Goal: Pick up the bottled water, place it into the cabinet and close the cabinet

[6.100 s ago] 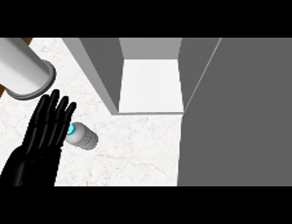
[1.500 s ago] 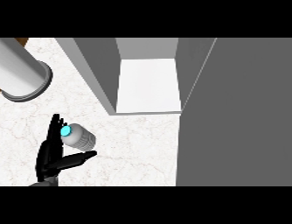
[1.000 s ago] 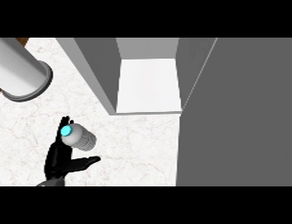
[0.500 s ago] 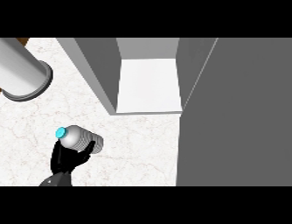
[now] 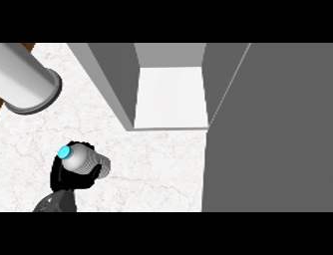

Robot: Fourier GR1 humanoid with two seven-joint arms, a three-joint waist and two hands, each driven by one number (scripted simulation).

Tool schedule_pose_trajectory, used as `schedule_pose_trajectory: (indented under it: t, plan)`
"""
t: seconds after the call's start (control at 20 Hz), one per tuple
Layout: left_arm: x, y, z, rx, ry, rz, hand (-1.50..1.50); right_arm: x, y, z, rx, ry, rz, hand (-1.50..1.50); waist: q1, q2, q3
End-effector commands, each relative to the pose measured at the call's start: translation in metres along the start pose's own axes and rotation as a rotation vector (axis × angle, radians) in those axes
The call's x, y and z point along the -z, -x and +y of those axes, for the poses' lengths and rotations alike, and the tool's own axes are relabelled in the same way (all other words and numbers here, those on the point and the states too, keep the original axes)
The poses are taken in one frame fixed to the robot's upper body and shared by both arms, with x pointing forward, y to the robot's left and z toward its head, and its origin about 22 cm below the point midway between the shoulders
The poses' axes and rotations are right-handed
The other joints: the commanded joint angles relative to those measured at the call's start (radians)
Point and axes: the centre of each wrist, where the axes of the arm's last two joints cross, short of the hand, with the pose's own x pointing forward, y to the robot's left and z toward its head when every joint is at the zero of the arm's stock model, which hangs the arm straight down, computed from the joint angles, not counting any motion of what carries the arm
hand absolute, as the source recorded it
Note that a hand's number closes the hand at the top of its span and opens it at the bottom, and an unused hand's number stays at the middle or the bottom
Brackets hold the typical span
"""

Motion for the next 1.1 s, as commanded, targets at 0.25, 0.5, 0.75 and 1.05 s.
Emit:
schedule_pose_trajectory:
  t: [0.25,0.5,0.75,1.05]
  plan:
    - [0.022,-0.041,0.042,0.044,0.097,-0.034,1.50,0.006,-0.045,0.021,0.021,-0.057,-0.053,-1.50,0.004,0.000,0.000]
    - [0.027,-0.034,-0.003,0.045,0.132,-0.011,1.50,0.000,-0.044,0.034,0.015,-0.027,-0.072,-1.50,0.007,-0.007,0.002]
    - [0.049,-0.041,-0.064,0.035,0.198,0.001,1.50,0.004,-0.040,0.022,0.003,-0.030,-0.077,-1.50,0.013,-0.006,0.002]
    - [0.067,-0.066,-0.111,0.051,0.206,-0.012,1.50,0.000,-0.047,0.010,0.015,-0.041,-0.065,-1.50,0.006,-0.006,0.002]
